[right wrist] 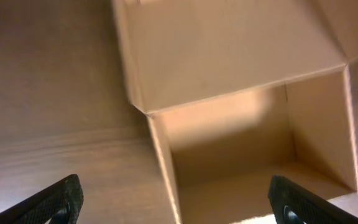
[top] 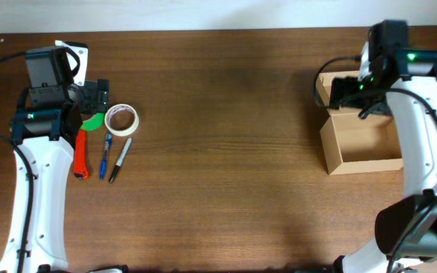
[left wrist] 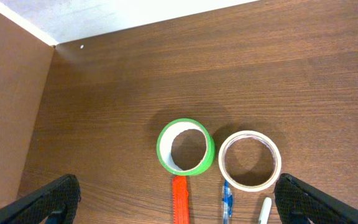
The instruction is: Pack container
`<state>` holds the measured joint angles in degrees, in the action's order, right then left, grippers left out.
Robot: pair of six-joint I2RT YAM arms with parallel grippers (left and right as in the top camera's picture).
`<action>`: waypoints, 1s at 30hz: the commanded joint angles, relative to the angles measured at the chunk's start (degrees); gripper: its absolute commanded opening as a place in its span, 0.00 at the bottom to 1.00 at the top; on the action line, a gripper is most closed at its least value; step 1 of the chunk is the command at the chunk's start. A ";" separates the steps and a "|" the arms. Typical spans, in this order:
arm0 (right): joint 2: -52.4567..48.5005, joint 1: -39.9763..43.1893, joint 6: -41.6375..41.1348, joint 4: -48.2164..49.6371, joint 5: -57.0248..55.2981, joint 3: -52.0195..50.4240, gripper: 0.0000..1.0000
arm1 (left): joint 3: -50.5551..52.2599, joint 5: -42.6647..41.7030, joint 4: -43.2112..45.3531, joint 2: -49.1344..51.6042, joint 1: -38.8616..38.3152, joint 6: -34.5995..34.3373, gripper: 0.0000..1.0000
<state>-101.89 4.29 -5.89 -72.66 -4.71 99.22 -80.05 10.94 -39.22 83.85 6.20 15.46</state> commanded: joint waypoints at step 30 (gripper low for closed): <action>-4.02 -4.74 -3.13 12.04 4.50 -13.27 0.04 | -0.98 -0.46 0.13 0.52 0.24 0.90 1.00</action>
<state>-105.82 1.26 -6.81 -59.99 -0.97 80.42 -80.05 10.92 -39.22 83.90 6.20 15.49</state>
